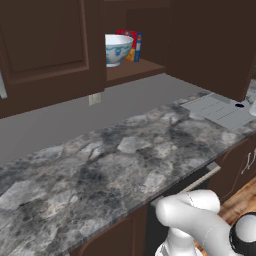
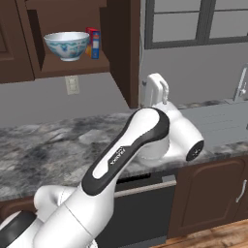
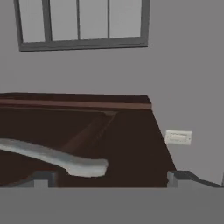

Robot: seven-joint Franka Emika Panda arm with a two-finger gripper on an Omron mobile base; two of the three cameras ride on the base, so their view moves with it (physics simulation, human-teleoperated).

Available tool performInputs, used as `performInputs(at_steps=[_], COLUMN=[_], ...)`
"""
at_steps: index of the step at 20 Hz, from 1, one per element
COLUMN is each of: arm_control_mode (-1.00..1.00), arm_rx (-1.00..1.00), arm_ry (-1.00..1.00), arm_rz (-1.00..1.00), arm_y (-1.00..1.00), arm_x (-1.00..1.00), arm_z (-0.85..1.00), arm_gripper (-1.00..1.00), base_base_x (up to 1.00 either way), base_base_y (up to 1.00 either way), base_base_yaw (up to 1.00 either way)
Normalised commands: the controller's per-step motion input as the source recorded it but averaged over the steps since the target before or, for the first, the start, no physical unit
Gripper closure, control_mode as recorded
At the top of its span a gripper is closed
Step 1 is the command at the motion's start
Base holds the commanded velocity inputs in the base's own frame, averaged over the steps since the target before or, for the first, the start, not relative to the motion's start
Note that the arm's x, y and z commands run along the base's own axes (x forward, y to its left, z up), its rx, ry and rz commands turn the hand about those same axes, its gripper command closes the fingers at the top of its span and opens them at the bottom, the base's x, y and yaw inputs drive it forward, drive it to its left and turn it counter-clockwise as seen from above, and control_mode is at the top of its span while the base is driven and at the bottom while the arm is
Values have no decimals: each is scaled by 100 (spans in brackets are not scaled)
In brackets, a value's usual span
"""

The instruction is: Pick the mug and place it in the sink. Pick the bowl and place it in the open cabinet and then close the cabinet.

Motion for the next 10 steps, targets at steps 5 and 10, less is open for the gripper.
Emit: performInputs(at_steps=[5, 10], arm_control_mode=[-100, -100], arm_rx=[0, 0], arm_ry=[1, 0], arm_rz=[6, 9], arm_y=[0, 28], arm_x=[46, 0], arm_z=[-2, 0], arm_gripper=[-100, -100], base_base_x=[0, 0], base_base_y=[0, 0], base_base_yaw=[0, 0])
